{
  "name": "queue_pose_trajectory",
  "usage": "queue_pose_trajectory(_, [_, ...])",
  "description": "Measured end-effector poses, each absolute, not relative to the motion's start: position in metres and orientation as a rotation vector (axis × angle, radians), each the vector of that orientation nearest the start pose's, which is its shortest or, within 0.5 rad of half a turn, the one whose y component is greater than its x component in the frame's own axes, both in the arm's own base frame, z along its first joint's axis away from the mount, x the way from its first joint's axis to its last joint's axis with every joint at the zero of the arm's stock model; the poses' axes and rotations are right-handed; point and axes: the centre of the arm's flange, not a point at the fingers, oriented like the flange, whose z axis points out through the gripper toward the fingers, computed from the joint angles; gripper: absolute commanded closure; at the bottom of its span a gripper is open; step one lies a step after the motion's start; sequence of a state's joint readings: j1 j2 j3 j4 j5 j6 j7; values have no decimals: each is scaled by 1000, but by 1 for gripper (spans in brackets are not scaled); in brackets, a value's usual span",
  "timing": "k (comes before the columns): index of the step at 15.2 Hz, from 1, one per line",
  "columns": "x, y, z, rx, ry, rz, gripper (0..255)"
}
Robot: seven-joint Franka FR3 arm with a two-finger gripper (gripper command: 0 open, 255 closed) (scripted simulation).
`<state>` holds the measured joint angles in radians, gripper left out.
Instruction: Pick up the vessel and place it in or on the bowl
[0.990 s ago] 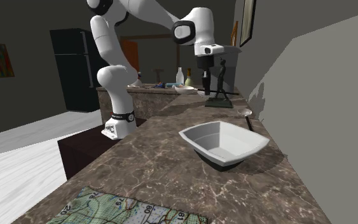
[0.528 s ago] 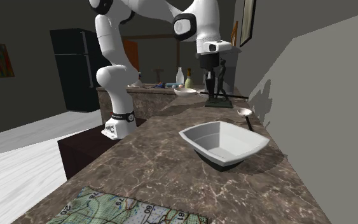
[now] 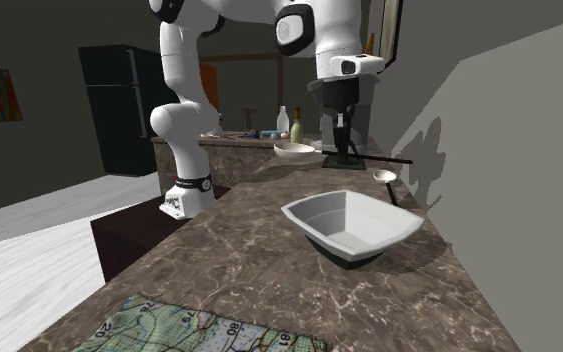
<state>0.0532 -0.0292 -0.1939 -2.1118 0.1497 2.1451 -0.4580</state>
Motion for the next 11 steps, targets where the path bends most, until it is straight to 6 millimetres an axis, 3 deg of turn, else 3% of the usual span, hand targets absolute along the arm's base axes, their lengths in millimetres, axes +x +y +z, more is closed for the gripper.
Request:
queue_pose_trajectory(7, [584,-151,435,-3007,-362,-149,255])
queue_pose_trajectory(11, [591,-159,420,-3007,-364,-149,255])
